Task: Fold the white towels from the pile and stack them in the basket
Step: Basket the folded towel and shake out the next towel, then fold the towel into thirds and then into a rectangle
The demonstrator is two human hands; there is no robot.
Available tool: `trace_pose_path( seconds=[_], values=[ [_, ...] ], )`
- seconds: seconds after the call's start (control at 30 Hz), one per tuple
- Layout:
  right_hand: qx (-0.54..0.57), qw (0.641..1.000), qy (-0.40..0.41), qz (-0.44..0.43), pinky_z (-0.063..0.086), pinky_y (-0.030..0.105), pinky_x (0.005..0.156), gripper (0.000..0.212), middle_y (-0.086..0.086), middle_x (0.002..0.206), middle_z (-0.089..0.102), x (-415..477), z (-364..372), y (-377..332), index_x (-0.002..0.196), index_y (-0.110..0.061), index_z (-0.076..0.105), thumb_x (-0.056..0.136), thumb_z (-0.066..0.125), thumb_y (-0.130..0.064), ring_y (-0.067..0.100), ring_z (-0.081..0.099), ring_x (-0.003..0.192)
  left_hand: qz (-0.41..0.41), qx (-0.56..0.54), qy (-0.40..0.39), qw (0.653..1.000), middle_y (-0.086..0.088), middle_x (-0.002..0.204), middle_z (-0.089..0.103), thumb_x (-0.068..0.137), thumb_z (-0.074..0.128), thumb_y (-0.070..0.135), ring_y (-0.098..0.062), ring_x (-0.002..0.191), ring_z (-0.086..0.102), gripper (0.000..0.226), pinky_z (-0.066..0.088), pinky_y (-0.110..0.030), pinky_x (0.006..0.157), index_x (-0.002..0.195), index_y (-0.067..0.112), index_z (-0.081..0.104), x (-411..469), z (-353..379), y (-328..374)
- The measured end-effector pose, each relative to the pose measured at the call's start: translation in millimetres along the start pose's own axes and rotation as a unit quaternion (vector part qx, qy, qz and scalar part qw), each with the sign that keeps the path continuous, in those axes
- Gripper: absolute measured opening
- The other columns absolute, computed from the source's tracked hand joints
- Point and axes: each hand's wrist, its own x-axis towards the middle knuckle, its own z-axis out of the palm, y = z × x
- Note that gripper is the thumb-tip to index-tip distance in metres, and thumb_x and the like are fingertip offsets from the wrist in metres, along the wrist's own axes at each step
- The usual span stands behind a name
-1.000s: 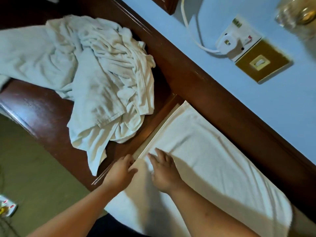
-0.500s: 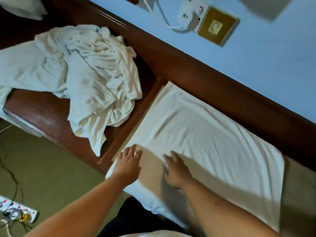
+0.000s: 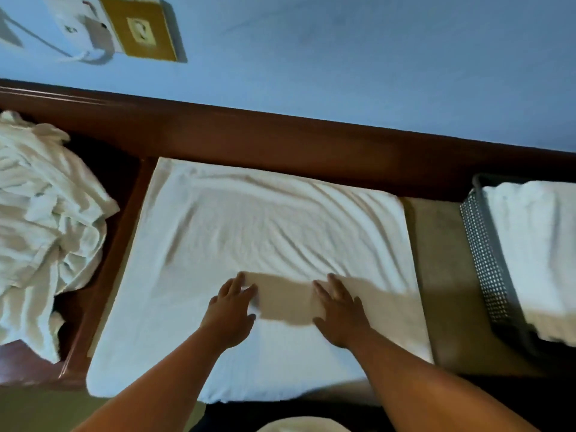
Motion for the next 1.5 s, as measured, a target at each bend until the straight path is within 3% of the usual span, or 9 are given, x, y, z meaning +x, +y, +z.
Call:
trace_pose_path(
  seconds=[0.43, 0.57, 0.73, 0.87, 1.07, 1.2, 1.27, 1.33, 1.5],
  values=[
    [0.099, 0.978, 0.119, 0.140, 0.001, 0.058, 0.119, 0.085, -0.001, 0.164, -0.026, 132, -106, 162, 0.157, -0.041, -0.008, 0.091, 0.034, -0.075, 0.025, -0.017, 0.152, 0.071, 0.049, 0.026, 0.996, -0.005, 0.167, -0.019, 0.097, 0.052, 0.056, -0.034, 0.155, -0.009, 0.076, 0.014, -0.053, 0.122, 0.160, 0.040, 0.011, 163, -32, 125],
    [0.152, 0.945, 0.214, 0.197, 0.014, 0.055, 0.117, 0.081, 0.008, 0.166, 0.007, 174, -135, 186, 0.159, -0.033, 0.014, 0.089, 0.033, -0.069, 0.037, 0.013, 0.148, 0.090, 0.076, 0.018, 0.993, -0.007, 0.165, -0.025, 0.097, 0.047, 0.061, -0.034, 0.154, -0.015, 0.080, 0.009, -0.052, 0.123, 0.159, 0.042, 0.000, 217, -52, 161],
    [0.296, 0.859, 0.311, 0.280, 0.038, 0.048, 0.106, 0.055, 0.020, 0.138, 0.048, 204, -166, 212, 0.135, -0.010, 0.055, 0.091, 0.062, -0.042, 0.041, 0.044, 0.128, 0.106, 0.096, 0.005, 0.990, -0.007, 0.165, -0.028, 0.096, 0.042, 0.068, -0.033, 0.153, -0.018, 0.079, 0.008, -0.052, 0.123, 0.158, 0.046, -0.002, 262, -67, 190],
    [0.272, 0.924, 0.185, 0.198, 0.036, 0.041, 0.109, 0.061, 0.019, 0.151, 0.040, 219, -195, 230, 0.143, -0.003, 0.046, 0.095, 0.064, -0.038, 0.036, 0.041, 0.138, 0.121, 0.111, 0.001, 0.986, -0.007, 0.163, -0.031, 0.095, 0.041, 0.070, -0.033, 0.152, -0.022, 0.081, 0.005, -0.051, 0.123, 0.158, 0.045, -0.003, 276, -68, 193],
    [0.360, 0.875, 0.253, 0.201, 0.038, 0.040, 0.106, 0.060, 0.021, 0.146, 0.049, 213, -194, 238, 0.144, 0.000, 0.045, 0.095, 0.067, -0.028, 0.037, 0.047, 0.135, 0.166, 0.105, 0.027, 0.980, -0.007, 0.163, -0.031, 0.099, 0.041, 0.062, -0.030, 0.152, -0.022, 0.081, -0.009, -0.044, 0.120, 0.160, 0.038, -0.007, 267, -54, 180],
    [0.278, 0.863, 0.341, 0.246, 0.040, 0.046, 0.101, 0.055, 0.021, 0.143, 0.040, 202, -180, 218, 0.136, -0.010, 0.046, 0.089, 0.070, -0.027, 0.043, 0.045, 0.125, 0.188, 0.116, 0.026, 0.975, -0.009, 0.166, -0.021, 0.100, 0.041, 0.059, -0.030, 0.154, -0.013, 0.080, 0.004, -0.046, 0.125, 0.161, 0.031, -0.002, 248, -44, 164],
    [0.154, 0.891, 0.358, 0.234, 0.037, 0.051, 0.104, 0.069, 0.017, 0.150, 0.033, 185, -164, 194, 0.148, -0.020, 0.035, 0.086, 0.066, -0.030, 0.042, 0.039, 0.128, 0.166, 0.099, 0.030, 0.981, -0.006, 0.167, -0.019, 0.100, 0.043, 0.059, -0.028, 0.155, -0.010, 0.081, 0.007, -0.046, 0.125, 0.161, 0.032, -0.001, 229, -39, 149],
    [0.073, 0.934, 0.331, 0.116, 0.029, 0.056, 0.110, 0.074, 0.014, 0.154, 0.031, 163, -137, 163, 0.152, -0.024, 0.032, 0.085, 0.060, -0.037, 0.040, 0.035, 0.133, 0.130, 0.071, 0.040, 0.988, -0.004, 0.167, -0.018, 0.099, 0.046, 0.058, -0.027, 0.155, -0.010, 0.083, 0.007, -0.047, 0.126, 0.161, 0.033, -0.002, 202, -35, 126],
    [0.055, 0.987, 0.153, -0.013, 0.010, 0.057, 0.119, 0.072, 0.006, 0.167, 0.002, 93, -48, 94, 0.158, -0.032, 0.018, 0.096, 0.047, -0.052, 0.034, 0.003, 0.153, -0.029, 0.019, 0.065, 0.997, 0.002, 0.168, -0.016, 0.092, 0.036, 0.072, -0.021, 0.156, -0.006, 0.087, 0.014, -0.047, 0.123, 0.161, 0.036, -0.001, 128, -24, 40]
  ],
)
